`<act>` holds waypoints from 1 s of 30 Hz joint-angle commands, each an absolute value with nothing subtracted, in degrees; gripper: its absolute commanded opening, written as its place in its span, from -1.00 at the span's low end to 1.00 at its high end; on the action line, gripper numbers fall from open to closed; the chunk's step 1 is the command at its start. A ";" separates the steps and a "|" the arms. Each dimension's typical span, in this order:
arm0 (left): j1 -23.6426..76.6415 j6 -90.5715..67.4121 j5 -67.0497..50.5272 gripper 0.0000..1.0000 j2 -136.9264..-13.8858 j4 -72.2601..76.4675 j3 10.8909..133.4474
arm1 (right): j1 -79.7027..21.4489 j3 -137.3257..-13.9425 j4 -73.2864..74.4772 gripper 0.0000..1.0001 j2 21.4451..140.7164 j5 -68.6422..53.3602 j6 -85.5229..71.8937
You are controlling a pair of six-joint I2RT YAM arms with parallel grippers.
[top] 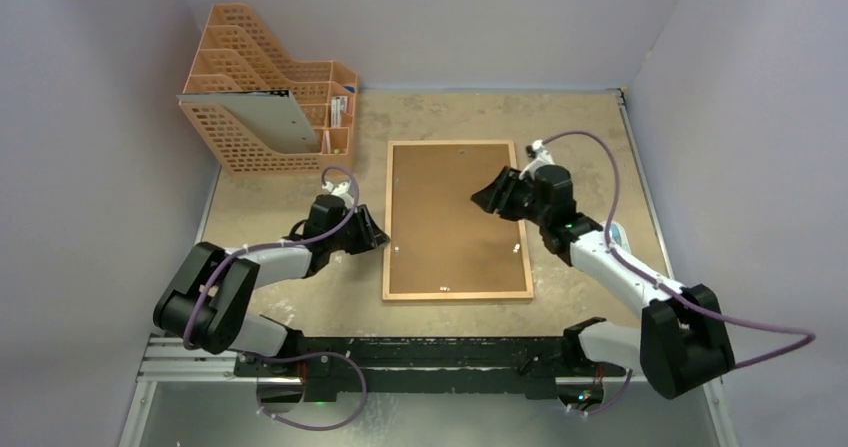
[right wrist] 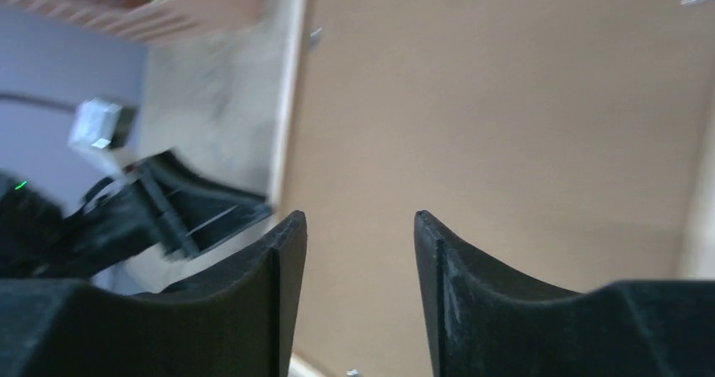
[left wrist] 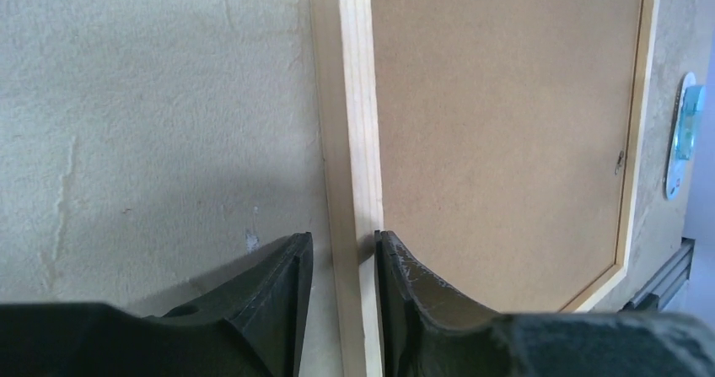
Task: Put the photo into the frame
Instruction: Move the photo frame to the center of the board, then install the photo frame at the center of the board.
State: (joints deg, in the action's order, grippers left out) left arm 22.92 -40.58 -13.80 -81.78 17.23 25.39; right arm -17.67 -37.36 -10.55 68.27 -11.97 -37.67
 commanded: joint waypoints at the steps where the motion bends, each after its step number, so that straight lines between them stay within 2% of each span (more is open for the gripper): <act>1: 23.12 -42.20 -17.65 -0.42 -80.58 15.73 23.95 | -26.08 -34.84 -22.22 -0.05 71.98 -15.27 -48.75; 3: 23.12 -42.56 -18.30 -0.56 -80.50 15.81 23.47 | -29.33 -34.87 -25.41 -0.22 75.02 -14.89 -52.38; 7: 23.12 -42.43 -18.73 -0.74 -80.64 15.29 23.09 | -36.15 -37.58 -27.54 -0.27 81.99 -13.11 -55.39; 13: 23.12 -42.66 -19.16 -0.79 -80.86 15.24 22.56 | -44.13 -40.84 -28.72 -0.26 90.62 -9.97 -59.63; 14: 23.12 -42.82 -19.12 -0.78 -80.92 15.41 22.44 | -44.97 -41.08 -29.57 -0.29 92.07 -10.38 -60.32; 16: 23.12 -43.05 -18.94 -0.79 -81.25 15.42 22.47 | -46.31 -42.11 -31.35 -0.47 95.67 -12.44 -61.34; 18: 23.12 -42.94 -18.81 -0.80 -81.83 14.76 23.01 | -47.55 -44.17 -31.03 -0.53 98.24 -12.36 -61.59; 26: 23.12 -42.50 -18.54 -0.87 -81.99 13.54 23.19 | -48.50 -47.99 -27.78 -0.49 102.11 -9.23 -62.34; 30: 23.12 -42.66 -18.46 -0.87 -82.50 13.77 23.12 | -48.60 -48.40 -25.99 -0.33 102.04 -7.54 -62.08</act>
State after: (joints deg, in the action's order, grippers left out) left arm 22.87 -42.87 -16.95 -80.88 18.28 24.10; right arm -48.34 -46.19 -27.68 102.37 -10.85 -61.49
